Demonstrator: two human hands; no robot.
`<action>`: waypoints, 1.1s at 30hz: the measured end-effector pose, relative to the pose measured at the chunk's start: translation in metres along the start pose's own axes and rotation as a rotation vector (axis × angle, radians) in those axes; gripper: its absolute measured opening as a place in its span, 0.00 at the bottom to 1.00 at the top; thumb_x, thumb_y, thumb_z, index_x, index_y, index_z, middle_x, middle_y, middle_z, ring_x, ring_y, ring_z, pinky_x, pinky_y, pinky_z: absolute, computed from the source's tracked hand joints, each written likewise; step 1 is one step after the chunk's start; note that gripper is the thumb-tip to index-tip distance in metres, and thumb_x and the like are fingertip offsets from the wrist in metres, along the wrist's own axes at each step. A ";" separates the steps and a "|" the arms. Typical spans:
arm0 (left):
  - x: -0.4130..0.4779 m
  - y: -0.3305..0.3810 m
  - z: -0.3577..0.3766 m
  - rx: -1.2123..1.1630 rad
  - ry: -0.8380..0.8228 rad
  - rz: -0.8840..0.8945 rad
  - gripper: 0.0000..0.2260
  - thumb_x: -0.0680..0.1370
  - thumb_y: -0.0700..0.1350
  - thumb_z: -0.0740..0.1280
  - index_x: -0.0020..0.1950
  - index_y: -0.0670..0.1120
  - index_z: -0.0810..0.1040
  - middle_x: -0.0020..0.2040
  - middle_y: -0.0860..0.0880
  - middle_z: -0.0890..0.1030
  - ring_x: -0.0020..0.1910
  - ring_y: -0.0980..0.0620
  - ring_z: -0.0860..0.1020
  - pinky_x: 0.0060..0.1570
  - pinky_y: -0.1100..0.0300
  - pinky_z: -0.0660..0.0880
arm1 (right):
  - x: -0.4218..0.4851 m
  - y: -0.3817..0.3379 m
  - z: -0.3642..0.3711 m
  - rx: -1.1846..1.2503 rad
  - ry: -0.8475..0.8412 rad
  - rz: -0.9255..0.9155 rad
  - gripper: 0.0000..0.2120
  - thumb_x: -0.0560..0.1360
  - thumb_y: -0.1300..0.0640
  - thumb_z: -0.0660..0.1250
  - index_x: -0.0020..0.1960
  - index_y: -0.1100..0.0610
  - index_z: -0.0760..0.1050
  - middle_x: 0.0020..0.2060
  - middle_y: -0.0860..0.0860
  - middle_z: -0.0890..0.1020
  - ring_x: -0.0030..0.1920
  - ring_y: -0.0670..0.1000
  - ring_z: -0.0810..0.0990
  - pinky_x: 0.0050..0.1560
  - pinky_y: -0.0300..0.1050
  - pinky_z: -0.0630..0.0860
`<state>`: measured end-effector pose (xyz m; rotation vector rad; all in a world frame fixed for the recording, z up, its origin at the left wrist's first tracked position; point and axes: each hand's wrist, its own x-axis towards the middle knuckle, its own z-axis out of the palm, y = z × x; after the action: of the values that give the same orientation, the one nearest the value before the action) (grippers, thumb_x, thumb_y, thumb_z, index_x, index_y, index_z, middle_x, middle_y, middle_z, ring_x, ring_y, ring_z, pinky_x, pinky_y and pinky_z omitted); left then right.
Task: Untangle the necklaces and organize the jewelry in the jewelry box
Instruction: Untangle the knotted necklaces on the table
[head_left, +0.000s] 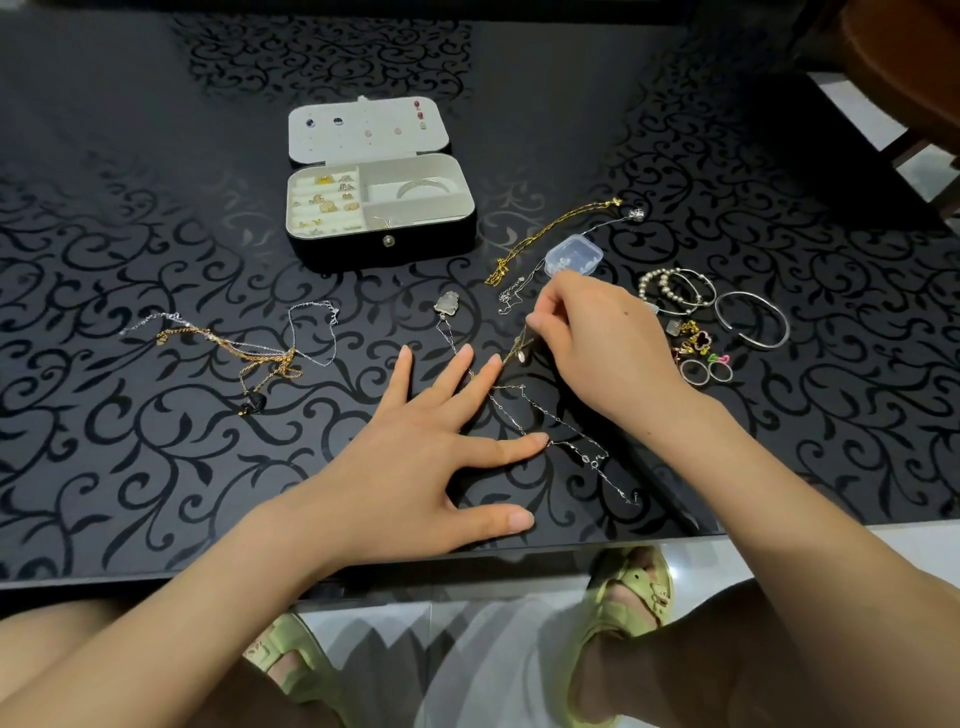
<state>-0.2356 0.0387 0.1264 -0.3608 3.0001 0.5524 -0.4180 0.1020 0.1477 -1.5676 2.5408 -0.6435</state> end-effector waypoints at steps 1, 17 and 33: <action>0.000 0.000 0.000 -0.001 0.001 -0.001 0.26 0.70 0.74 0.47 0.68 0.72 0.55 0.77 0.50 0.41 0.74 0.53 0.33 0.70 0.42 0.30 | 0.001 0.000 -0.001 0.004 0.012 0.000 0.07 0.79 0.53 0.60 0.45 0.54 0.72 0.41 0.50 0.80 0.45 0.53 0.77 0.43 0.46 0.68; -0.001 -0.004 -0.007 -0.183 0.224 0.068 0.23 0.73 0.69 0.55 0.66 0.64 0.69 0.76 0.48 0.57 0.77 0.50 0.49 0.73 0.42 0.42 | -0.007 -0.001 -0.007 0.055 0.013 -0.041 0.05 0.73 0.51 0.67 0.44 0.51 0.73 0.35 0.44 0.77 0.39 0.47 0.74 0.43 0.45 0.70; -0.005 -0.029 -0.010 0.000 0.249 -0.194 0.33 0.72 0.65 0.49 0.72 0.52 0.67 0.73 0.56 0.64 0.75 0.52 0.57 0.72 0.40 0.43 | -0.035 -0.006 -0.028 -0.034 -0.490 -0.003 0.12 0.66 0.44 0.73 0.42 0.47 0.73 0.39 0.44 0.75 0.43 0.44 0.72 0.43 0.42 0.68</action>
<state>-0.2243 0.0100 0.1268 -0.7651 3.1462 0.5244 -0.4047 0.1386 0.1702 -1.5109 2.1903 -0.1800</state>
